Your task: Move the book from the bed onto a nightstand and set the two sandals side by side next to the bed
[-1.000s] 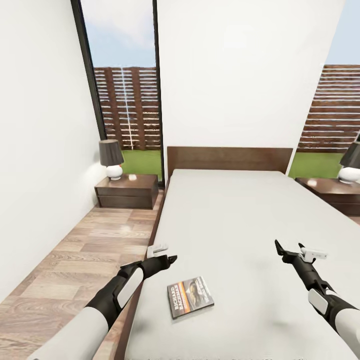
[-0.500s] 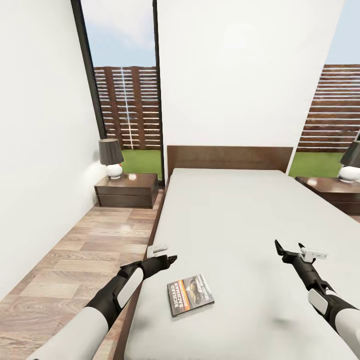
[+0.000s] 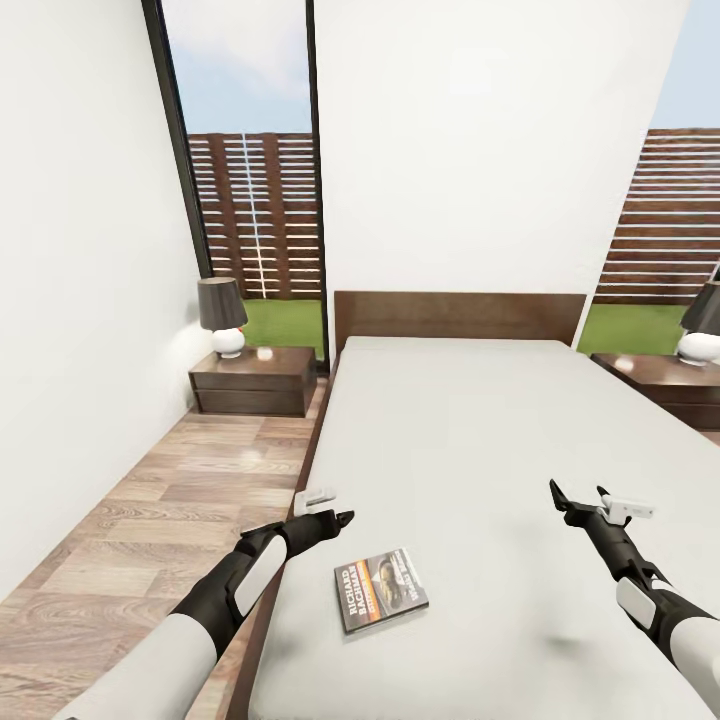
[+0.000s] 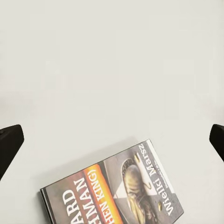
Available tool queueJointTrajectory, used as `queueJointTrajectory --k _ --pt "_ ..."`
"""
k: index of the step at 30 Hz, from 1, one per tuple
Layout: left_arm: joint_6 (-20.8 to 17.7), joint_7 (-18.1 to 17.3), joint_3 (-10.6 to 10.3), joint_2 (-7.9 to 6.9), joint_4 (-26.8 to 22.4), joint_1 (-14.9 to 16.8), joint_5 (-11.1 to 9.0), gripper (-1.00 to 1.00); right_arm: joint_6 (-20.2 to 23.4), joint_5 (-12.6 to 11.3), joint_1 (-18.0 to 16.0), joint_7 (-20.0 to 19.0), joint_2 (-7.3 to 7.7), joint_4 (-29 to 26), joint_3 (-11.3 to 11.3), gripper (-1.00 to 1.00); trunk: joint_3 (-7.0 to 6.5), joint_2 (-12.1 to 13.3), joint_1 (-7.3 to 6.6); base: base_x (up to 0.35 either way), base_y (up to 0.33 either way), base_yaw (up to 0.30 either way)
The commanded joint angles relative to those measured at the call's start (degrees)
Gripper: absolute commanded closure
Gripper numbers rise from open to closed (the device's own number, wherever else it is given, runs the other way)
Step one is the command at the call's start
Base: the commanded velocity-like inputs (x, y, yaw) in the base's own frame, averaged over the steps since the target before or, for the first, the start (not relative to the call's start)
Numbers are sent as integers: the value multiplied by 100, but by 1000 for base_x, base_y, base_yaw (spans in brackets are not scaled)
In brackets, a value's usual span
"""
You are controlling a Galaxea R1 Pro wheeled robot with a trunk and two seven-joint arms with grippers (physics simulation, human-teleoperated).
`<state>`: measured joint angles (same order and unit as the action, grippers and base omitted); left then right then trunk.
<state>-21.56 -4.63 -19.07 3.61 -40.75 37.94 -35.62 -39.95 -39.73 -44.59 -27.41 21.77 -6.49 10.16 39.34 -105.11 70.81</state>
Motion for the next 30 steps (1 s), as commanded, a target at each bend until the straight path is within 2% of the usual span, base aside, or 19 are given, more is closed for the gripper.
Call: queueJointTrajectory --k 1,14,23,30 --pt "-24 -2 0 -1 -3 3 -25 -100 -13 -61 -5 -34 2 7 38 -100 6 -3 -1 0 0 0" --pt "-24 -2 0 -1 -3 3 -26 -100 -13 -61 -6 -33 2 7 39 -100 6 -3 -1 0 0 0" --pt "-24 -2 0 -1 -3 3 -26 -100 -13 -61 -6 -30 2 7 39 -100 167 -364 197 0 0 0" --pt "-24 -7 0 -2 -3 3 -26 -100 -13 -61 -6 -28 2 7 39 -100 167 -364 197 0 0 0"
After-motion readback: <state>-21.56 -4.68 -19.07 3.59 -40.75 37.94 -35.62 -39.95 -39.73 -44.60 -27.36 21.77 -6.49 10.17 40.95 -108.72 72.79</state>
